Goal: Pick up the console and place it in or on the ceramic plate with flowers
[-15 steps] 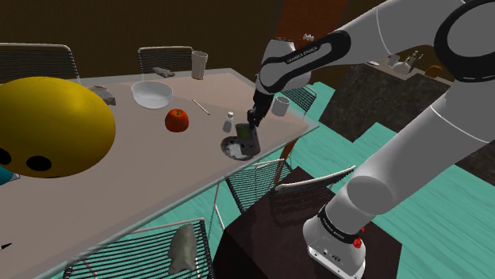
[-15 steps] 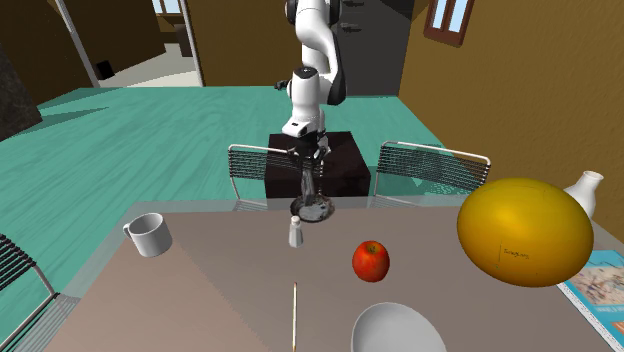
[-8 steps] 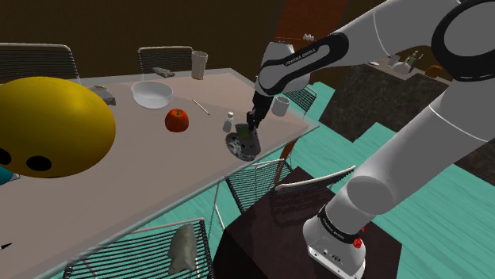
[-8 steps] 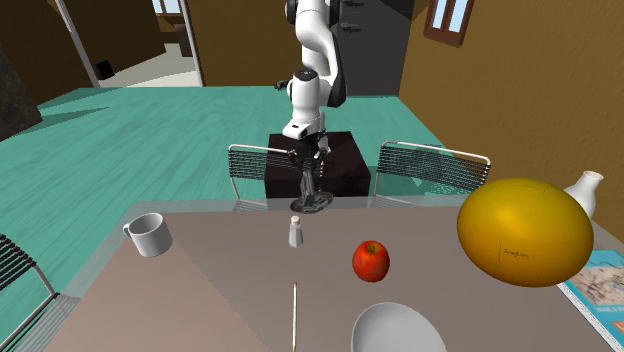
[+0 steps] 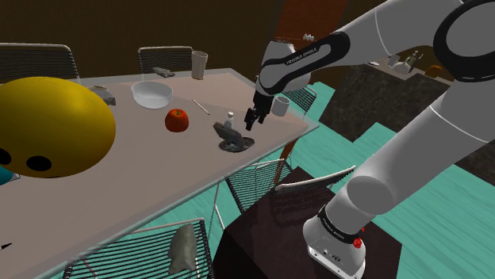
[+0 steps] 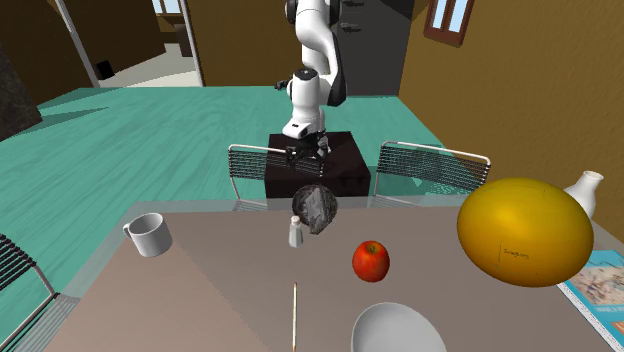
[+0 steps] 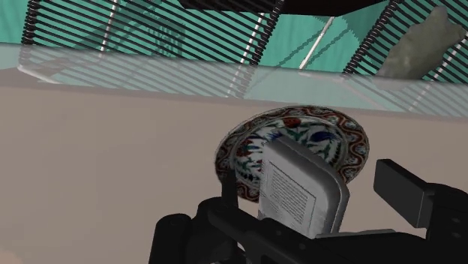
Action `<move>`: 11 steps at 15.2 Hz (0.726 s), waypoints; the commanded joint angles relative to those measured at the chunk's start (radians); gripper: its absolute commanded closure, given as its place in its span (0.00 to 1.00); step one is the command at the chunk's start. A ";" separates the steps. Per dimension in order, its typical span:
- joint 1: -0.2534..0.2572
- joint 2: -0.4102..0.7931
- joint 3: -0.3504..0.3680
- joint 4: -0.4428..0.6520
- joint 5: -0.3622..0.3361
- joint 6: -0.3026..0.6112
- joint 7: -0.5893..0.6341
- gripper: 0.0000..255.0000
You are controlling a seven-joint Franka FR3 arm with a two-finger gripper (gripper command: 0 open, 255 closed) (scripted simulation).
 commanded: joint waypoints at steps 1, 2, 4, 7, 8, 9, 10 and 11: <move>0.000 -0.034 0.000 0.025 -0.001 -0.059 0.000 0.00; 0.000 -0.055 0.000 0.041 -0.001 -0.096 0.001 0.00; 0.000 -0.070 0.001 0.054 -0.001 -0.124 0.001 0.00; 0.000 -0.070 0.001 0.054 -0.001 -0.124 0.001 0.00; 0.000 -0.070 0.001 0.054 -0.001 -0.124 0.001 0.00; 0.000 -0.070 0.001 0.054 -0.001 -0.124 0.001 0.00; 0.000 -0.070 0.001 0.054 -0.001 -0.124 0.001 0.00; 0.000 -0.070 0.001 0.054 -0.001 -0.124 0.001 0.00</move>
